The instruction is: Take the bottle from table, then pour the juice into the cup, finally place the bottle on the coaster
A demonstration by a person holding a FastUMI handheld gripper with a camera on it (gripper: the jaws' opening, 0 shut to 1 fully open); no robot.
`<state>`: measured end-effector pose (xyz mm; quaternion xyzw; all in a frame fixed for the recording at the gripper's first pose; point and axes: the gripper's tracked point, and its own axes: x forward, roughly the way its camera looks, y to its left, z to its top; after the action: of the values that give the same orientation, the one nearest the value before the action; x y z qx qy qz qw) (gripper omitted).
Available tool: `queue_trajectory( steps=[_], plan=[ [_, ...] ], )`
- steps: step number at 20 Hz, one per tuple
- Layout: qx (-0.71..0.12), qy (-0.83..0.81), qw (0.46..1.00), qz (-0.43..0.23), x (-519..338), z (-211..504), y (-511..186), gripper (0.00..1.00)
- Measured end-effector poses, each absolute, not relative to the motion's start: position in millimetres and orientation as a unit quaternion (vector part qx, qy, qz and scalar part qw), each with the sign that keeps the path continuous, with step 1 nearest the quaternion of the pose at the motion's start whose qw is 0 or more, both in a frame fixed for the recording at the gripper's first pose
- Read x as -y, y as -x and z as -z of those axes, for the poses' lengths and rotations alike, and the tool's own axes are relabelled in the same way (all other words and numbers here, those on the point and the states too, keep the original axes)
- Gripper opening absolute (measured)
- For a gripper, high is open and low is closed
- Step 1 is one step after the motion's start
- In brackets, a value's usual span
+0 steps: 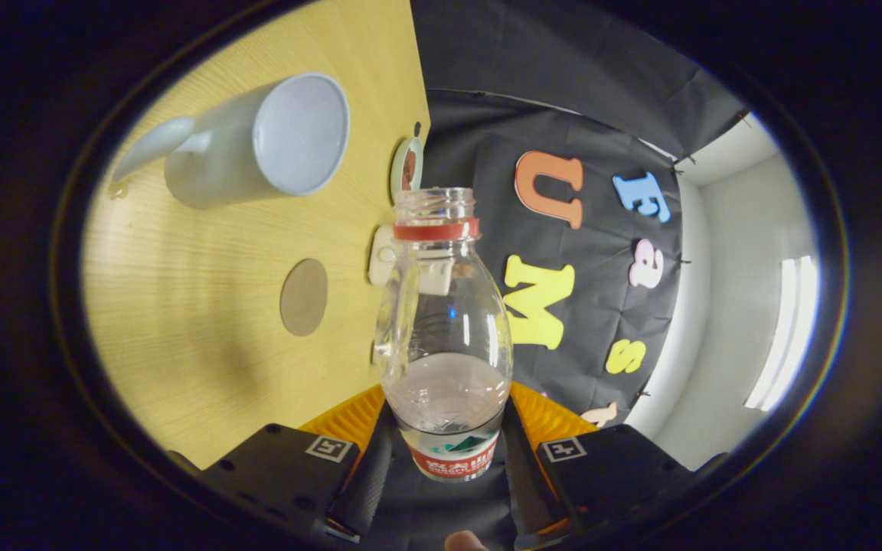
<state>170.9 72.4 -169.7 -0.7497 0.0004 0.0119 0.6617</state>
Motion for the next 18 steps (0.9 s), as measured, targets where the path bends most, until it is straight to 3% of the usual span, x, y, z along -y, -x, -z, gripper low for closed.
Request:
queue_trajectory(
  steps=[18],
  plan=[
    [0.02,0.775,0.631,-0.004,-76,140,-170,0.75]
  ],
)
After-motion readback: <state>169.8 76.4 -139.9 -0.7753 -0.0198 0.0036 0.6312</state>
